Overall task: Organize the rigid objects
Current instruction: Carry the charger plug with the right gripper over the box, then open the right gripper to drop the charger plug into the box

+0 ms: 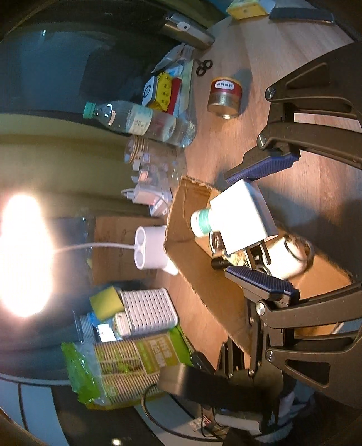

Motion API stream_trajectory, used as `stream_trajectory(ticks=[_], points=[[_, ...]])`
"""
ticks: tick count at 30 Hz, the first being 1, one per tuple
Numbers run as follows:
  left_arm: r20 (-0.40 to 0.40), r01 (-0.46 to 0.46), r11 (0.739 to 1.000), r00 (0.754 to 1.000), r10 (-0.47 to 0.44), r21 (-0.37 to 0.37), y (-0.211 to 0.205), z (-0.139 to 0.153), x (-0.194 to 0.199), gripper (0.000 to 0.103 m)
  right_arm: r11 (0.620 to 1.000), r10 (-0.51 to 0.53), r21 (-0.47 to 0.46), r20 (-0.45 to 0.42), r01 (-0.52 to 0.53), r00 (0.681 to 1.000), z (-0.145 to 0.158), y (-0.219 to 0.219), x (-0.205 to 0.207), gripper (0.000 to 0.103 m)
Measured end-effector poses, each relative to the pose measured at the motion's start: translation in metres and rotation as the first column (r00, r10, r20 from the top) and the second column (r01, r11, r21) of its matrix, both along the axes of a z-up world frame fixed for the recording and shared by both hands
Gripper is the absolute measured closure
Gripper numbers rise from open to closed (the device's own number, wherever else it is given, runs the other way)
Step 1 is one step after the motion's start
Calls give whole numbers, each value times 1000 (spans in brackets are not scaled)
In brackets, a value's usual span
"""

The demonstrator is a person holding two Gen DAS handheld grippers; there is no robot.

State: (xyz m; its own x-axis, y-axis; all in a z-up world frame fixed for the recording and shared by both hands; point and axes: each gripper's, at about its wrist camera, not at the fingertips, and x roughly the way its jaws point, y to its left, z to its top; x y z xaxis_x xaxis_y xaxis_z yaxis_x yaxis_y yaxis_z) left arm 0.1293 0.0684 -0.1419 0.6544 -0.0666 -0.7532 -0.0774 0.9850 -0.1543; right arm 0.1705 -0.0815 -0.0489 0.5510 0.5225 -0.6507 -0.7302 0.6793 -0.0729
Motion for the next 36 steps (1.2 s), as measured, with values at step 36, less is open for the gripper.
stream_trajectory(ticks=[36], points=[[1,-1,1000,1000,1,2,0,0,1,85,991,109,-68,-80,-114,991,-29,26,-27,28]])
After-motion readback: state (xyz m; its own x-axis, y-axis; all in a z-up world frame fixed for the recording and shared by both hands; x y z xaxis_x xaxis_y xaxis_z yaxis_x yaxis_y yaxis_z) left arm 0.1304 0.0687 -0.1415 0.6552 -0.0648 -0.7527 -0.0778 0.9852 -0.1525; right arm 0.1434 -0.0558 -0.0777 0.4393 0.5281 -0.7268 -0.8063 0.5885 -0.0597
